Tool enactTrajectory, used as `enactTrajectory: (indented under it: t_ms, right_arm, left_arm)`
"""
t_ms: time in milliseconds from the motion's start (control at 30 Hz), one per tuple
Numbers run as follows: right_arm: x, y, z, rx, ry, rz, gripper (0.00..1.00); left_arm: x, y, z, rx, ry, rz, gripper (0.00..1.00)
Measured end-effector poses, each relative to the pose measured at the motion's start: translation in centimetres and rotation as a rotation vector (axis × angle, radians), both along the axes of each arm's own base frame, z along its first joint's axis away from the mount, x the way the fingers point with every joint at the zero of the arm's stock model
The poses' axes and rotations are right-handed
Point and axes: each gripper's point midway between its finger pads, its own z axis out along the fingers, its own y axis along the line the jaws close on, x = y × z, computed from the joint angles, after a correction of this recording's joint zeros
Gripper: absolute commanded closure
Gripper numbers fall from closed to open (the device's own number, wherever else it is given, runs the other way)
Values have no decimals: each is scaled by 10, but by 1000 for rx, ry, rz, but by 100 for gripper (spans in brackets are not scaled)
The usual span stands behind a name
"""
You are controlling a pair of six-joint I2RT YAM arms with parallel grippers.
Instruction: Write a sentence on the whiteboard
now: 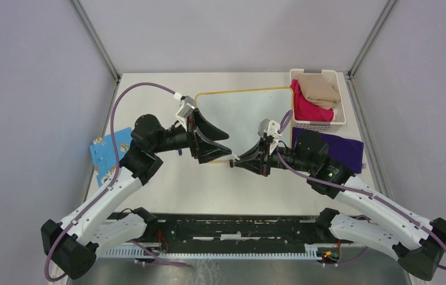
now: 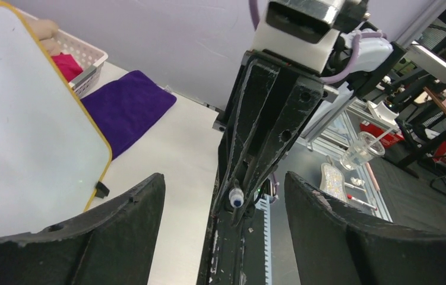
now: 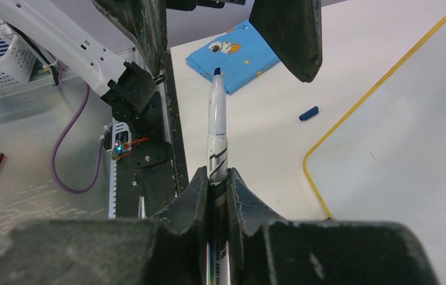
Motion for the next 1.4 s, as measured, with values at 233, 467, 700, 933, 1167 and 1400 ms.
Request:
enactTrajectory:
  t_ms: [233, 467, 700, 933, 1167, 1400]
  right_arm:
    - [-6, 0, 5, 15, -8, 30, 100]
    - [-10, 1, 10, 34, -18, 56, 100]
    - [-12, 5, 12, 46, -23, 82, 100]
    - [-13, 6, 14, 55, -19, 90, 100]
    - [-11, 8, 12, 53, -5, 91, 100]
    - [-11, 9, 11, 54, 11, 91, 59]
  left_arm:
    - [-18, -10, 12, -1, -11, -87, 31]
    - [-24, -12, 2, 45, 39, -112, 46]
    - [-25, -11, -5, 82, 36, -114, 60]
    - [-27, -10, -4, 90, 22, -123, 72]
    - [-30, -10, -5, 98, 13, -136, 97]
    - [-29, -9, -6, 101, 2, -130, 98]
